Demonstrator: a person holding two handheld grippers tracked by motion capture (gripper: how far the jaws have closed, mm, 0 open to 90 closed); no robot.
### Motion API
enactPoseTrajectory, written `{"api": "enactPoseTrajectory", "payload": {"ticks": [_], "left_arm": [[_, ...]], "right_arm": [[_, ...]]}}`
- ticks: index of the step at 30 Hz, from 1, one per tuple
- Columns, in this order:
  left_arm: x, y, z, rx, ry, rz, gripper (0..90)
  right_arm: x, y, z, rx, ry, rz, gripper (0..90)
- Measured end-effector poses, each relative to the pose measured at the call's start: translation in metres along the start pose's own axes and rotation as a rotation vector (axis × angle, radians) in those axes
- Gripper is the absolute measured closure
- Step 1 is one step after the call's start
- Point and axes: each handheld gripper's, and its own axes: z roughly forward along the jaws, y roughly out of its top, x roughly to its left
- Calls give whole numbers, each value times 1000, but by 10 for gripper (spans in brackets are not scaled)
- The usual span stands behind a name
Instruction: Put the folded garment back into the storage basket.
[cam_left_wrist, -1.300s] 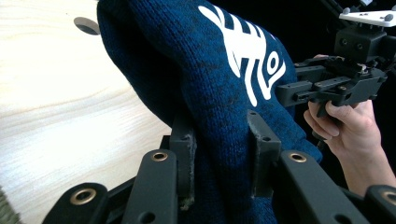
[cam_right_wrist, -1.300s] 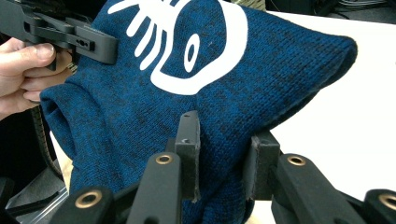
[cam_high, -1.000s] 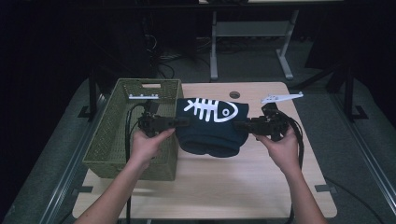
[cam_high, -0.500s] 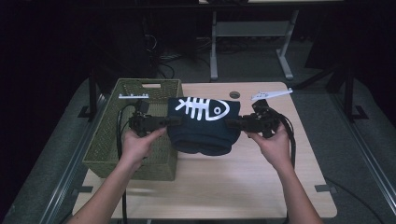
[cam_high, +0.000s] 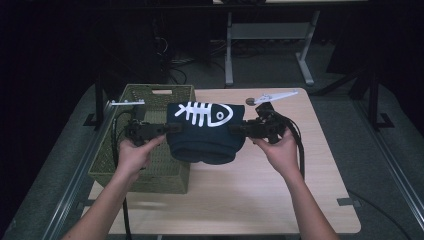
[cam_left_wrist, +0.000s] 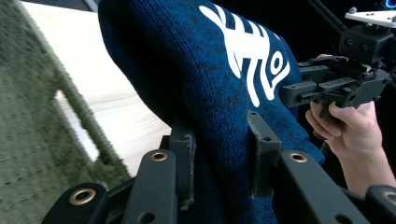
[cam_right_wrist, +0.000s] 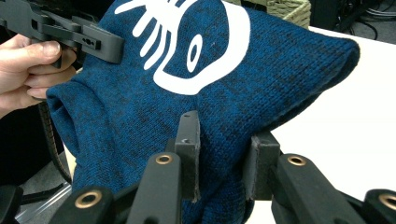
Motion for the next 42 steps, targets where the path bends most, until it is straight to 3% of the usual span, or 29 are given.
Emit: {"api": "enactPoseTrajectory", "payload": {"ticks": [42], "left_arm": [[37,-1,-68,-31,76,-46,686]], "right_arm": [[35,35,72,47,44,-65,708]]}}
